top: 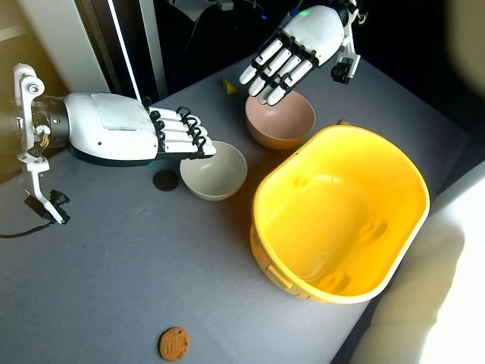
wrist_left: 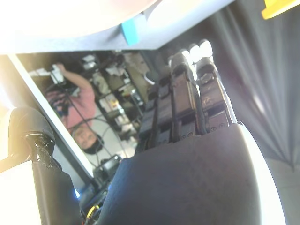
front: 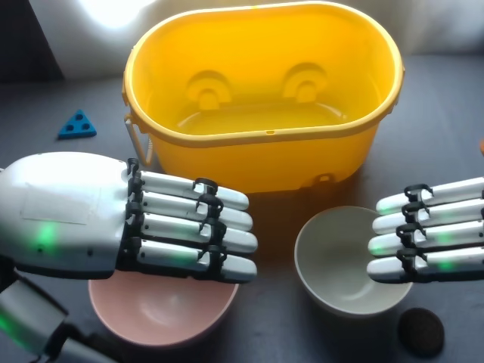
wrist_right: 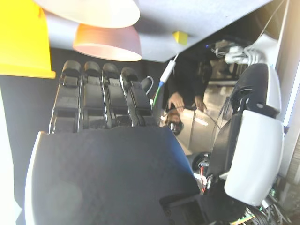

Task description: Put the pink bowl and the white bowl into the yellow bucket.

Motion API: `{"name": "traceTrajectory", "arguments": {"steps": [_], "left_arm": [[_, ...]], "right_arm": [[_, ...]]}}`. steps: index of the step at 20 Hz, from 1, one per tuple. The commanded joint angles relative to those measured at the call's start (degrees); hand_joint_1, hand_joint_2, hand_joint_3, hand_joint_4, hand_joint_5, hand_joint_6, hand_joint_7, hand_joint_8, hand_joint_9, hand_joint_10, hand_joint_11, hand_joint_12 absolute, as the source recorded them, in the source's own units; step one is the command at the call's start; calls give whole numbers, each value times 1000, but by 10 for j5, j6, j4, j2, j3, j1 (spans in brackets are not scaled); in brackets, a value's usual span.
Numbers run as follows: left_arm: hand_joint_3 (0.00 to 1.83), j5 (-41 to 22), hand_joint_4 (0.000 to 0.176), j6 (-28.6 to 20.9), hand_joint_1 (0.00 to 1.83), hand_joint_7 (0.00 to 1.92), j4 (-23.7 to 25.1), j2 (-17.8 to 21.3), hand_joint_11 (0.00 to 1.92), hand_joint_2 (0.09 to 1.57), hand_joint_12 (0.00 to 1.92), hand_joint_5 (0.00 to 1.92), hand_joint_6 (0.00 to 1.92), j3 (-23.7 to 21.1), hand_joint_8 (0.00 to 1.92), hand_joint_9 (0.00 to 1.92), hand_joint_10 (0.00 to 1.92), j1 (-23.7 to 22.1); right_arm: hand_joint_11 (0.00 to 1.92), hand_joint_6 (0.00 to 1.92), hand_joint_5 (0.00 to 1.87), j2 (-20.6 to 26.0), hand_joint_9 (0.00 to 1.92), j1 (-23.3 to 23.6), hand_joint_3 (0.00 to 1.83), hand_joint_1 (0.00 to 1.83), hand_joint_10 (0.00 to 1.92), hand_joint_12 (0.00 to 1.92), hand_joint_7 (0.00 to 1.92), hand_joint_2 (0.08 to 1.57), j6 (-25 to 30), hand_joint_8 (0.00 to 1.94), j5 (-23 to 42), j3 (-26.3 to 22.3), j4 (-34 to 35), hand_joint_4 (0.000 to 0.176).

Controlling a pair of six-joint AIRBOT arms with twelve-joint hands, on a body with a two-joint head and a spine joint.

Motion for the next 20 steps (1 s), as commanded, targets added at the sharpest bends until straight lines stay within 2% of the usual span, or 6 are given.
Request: {"name": "traceTrajectory", "arguments": {"steps": [1,8,13,15,17,20], "left_arm": [[19,-41,0,0,0,0,-43,7,0,1182,0,2,0,2,0,0,0,-8],[9,-42,0,0,0,0,-35,7,0,1172,0,23,9,3,0,0,0,-12],[12,-44,0,-12,0,45,-27,7,0,1217,0,60,5,3,4,0,0,-12],[9,-43,0,-17,0,47,-9,7,0,1222,0,69,4,4,2,0,0,-21],[10,-37,0,-19,0,48,-16,2,0,1228,0,68,3,3,2,0,0,-27],[8,-73,0,-46,0,68,-4,2,0,1230,0,84,6,3,8,16,6,-43]], "right_arm": [[0,0,2,4,0,2,29,0,0,0,0,1090,-8,0,36,-1,34,0],[8,7,37,0,0,-6,3,0,0,4,15,1063,-49,2,20,0,48,0],[9,11,52,-9,0,-7,5,0,0,4,34,1071,-49,10,9,6,48,0],[33,8,101,-12,37,-8,1,0,5,21,78,1068,-49,7,8,8,49,0],[42,6,112,-15,41,-11,0,0,3,29,89,1058,-49,6,7,10,50,0],[18,0,78,-17,7,-18,2,0,0,22,57,1068,-49,0,7,13,53,0]]}}
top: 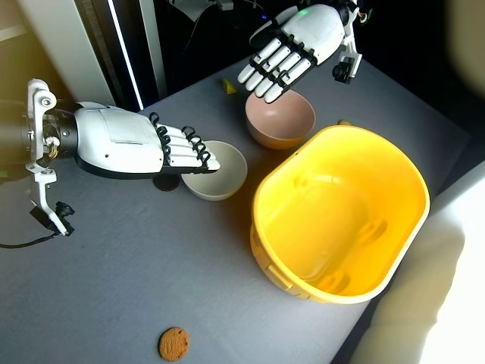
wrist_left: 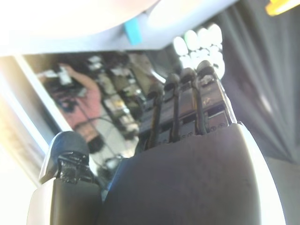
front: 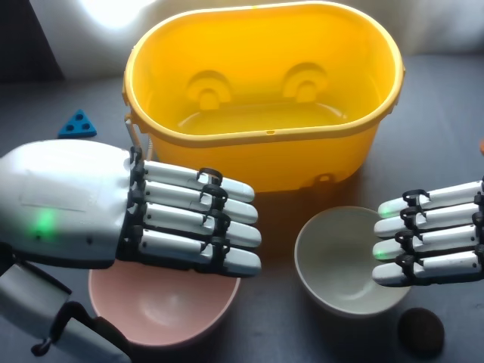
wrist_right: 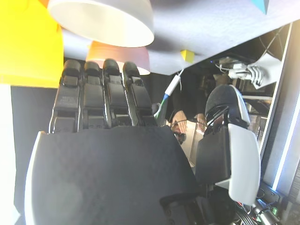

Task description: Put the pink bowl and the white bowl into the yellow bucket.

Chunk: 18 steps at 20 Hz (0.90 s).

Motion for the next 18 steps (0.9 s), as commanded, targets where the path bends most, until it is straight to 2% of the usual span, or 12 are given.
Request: {"name": "traceTrajectory", "arguments": {"steps": [1,6,7,9,13,14,15,17,18], "left_arm": [[8,-56,0,-7,0,65,-32,3,0,1232,0,78,3,-4,6,20,7,-10],[0,-66,0,-35,0,70,3,4,17,1203,8,70,10,11,17,43,15,-26],[0,-70,0,-38,2,60,14,4,9,1196,5,60,5,15,10,32,9,-25],[0,-71,0,-40,134,26,29,4,0,1133,0,24,3,21,2,4,0,-14],[0,-66,0,-46,207,1,47,5,0,1086,0,0,0,23,0,0,0,-5],[0,-67,0,-46,371,0,50,5,0,1039,0,0,0,24,0,0,0,-1],[0,-66,0,-47,448,0,56,4,0,1034,0,0,0,28,0,0,0,0],[0,-55,0,-46,560,0,58,-3,0,1011,0,0,0,34,0,0,0,8],[0,-48,0,-40,692,0,58,-6,0,993,0,0,0,35,0,0,0,14]], "right_arm": [[20,1,78,2,12,1,4,0,3,23,58,1074,1,1,41,2,34,0],[17,0,56,-5,11,1,0,49,1,31,45,1052,1,0,37,11,42,0],[12,0,52,-5,7,1,0,95,0,31,40,1042,1,0,37,11,42,0],[17,5,57,-7,9,-1,0,342,3,40,46,968,1,6,37,11,42,0],[4,0,31,-7,3,-2,0,395,0,67,23,918,1,0,37,11,42,0],[0,0,5,-7,0,-2,0,509,0,65,4,883,0,0,37,11,42,0],[0,0,0,-8,0,-2,0,678,0,12,0,872,0,0,37,11,42,0],[0,0,0,-8,0,-5,0,880,0,0,0,865,-5,0,37,11,40,0],[0,0,0,-8,0,-9,0,990,0,0,0,865,-16,0,37,11,40,0]]}}
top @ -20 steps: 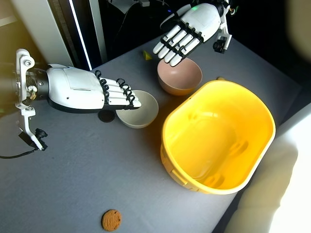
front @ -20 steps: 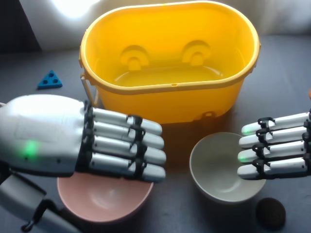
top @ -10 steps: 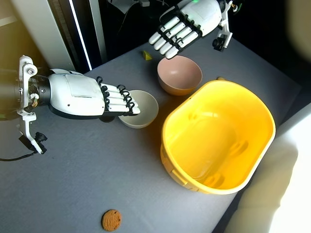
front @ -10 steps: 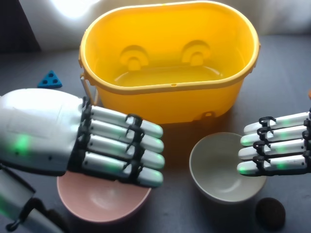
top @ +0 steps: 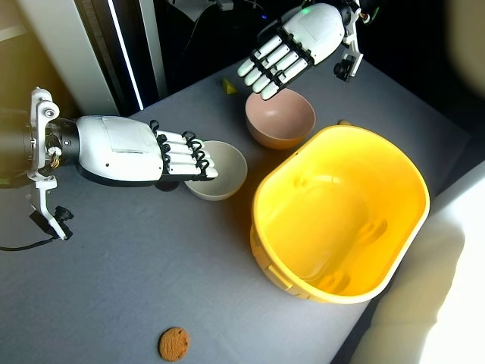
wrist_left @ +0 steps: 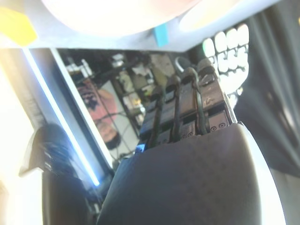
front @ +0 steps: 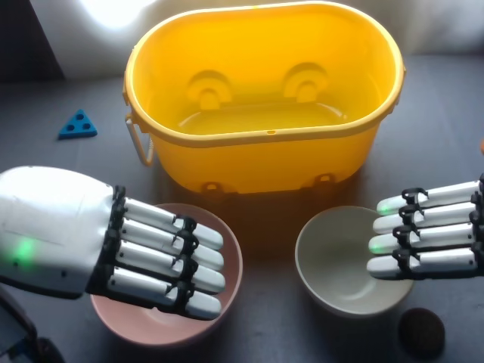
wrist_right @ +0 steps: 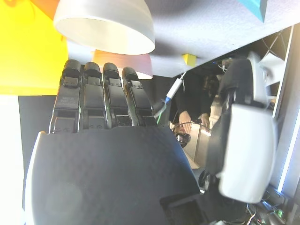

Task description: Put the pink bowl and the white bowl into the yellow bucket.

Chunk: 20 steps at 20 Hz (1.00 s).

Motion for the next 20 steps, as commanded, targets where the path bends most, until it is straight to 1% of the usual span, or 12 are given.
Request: {"name": "traceTrajectory", "arguments": {"steps": [1,2,5,8,9,10,11,13,14,15,17,20], "left_arm": [[0,-29,0,6,690,0,-44,1,0,980,0,0,0,0,0,0,0,0],[0,-25,0,9,775,0,-44,-2,0,952,0,0,0,1,0,0,0,2],[0,-6,0,11,855,0,-46,-17,0,973,0,0,0,13,0,0,0,18],[0,1,0,18,975,0,-47,-25,0,879,0,0,0,24,0,0,0,28],[0,5,0,20,950,0,-47,-29,0,891,0,0,0,29,0,0,0,31],[0,7,0,21,931,0,-47,-32,0,894,0,0,0,31,0,0,0,33],[0,10,0,21,952,0,-47,-33,0,903,0,0,0,34,0,0,0,34],[0,13,0,23,957,0,-47,-39,0,901,0,0,0,43,0,0,0,38],[0,14,0,24,945,0,-47,-41,0,910,0,0,0,45,0,0,0,41],[0,14,0,25,1007,0,-47,-42,0,900,0,0,0,48,0,0,0,43],[0,17,0,30,1008,0,-47,-47,0,911,0,0,0,54,0,0,0,50],[6,20,0,33,978,0,-47,-51,0,926,0,0,0,62,0,0,0,60]], "right_arm": [[0,0,0,4,0,0,0,1034,0,0,0,857,-6,0,40,1,26,0],[0,0,0,4,0,-4,0,1080,0,0,0,863,-13,0,40,1,26,0],[0,0,0,0,0,-4,2,1135,0,0,0,879,-16,0,40,2,26,0],[0,0,0,-15,0,-4,24,1128,0,0,0,937,-21,0,37,13,26,0],[0,0,0,-22,0,-4,9,1182,0,0,0,909,-21,0,35,20,26,0],[0,0,0,-26,0,-4,7,1122,0,0,0,906,-21,0,33,25,26,0],[0,0,0,-32,0,-4,10,1256,0,0,0,916,-21,0,33,31,26,0],[0,0,0,-41,0,-5,0,1228,0,0,0,888,-21,0,32,39,26,0],[0,0,0,-44,0,-5,0,1296,0,0,0,893,-21,0,32,41,26,0],[0,0,0,-47,0,-5,13,1182,0,0,0,925,-21,0,32,41,26,0],[0,0,0,-52,0,-5,4,1236,0,0,0,910,-21,0,31,41,26,0],[0,0,0,-64,0,-5,0,1212,0,0,0,903,-21,0,30,48,26,0]]}}
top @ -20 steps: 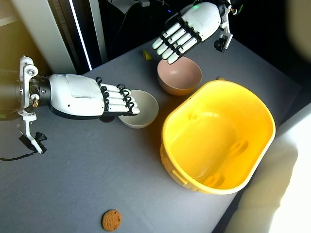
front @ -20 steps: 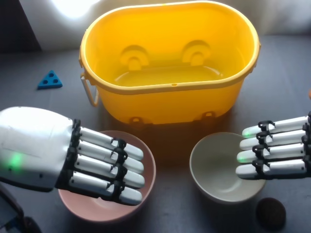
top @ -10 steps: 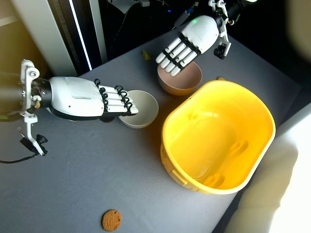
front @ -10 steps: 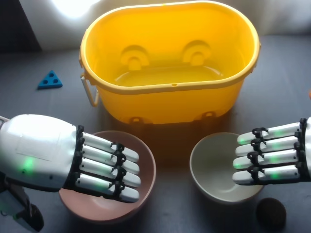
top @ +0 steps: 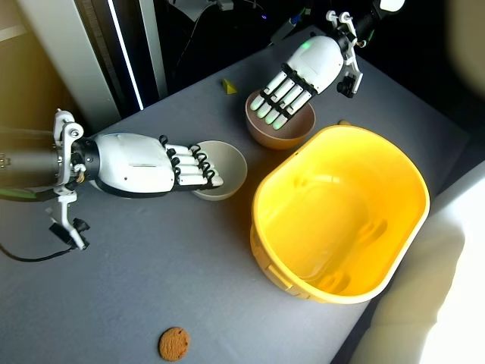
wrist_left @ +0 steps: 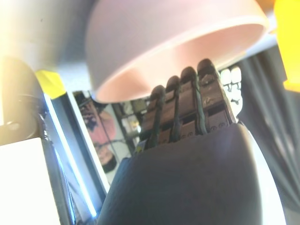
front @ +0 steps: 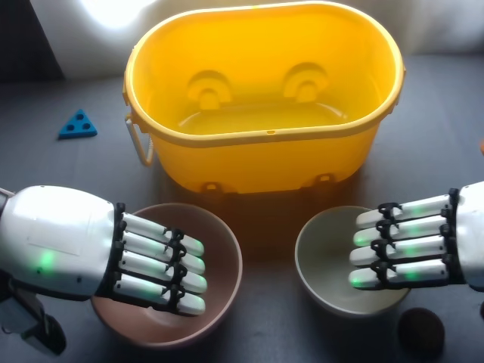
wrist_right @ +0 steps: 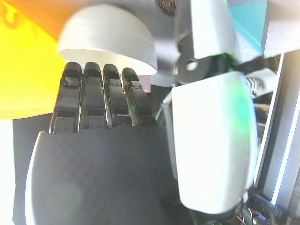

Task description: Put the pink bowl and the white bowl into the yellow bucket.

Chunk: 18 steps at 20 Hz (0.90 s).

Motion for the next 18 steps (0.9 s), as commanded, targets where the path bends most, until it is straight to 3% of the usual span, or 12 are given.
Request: {"name": "traceTrajectory", "arguments": {"steps": [1,18], "left_arm": [[3,-35,0,2,981,0,-37,1,0,922,0,0,0,3,0,0,0,1],[8,-37,0,8,1043,0,-35,-14,0,964,0,0,0,32,0,0,0,22]], "right_arm": [[0,0,0,1,0,4,0,1185,0,0,0,899,0,0,35,4,26,0],[0,0,0,-43,0,-8,7,1245,0,0,0,928,-32,0,32,26,25,0]]}}
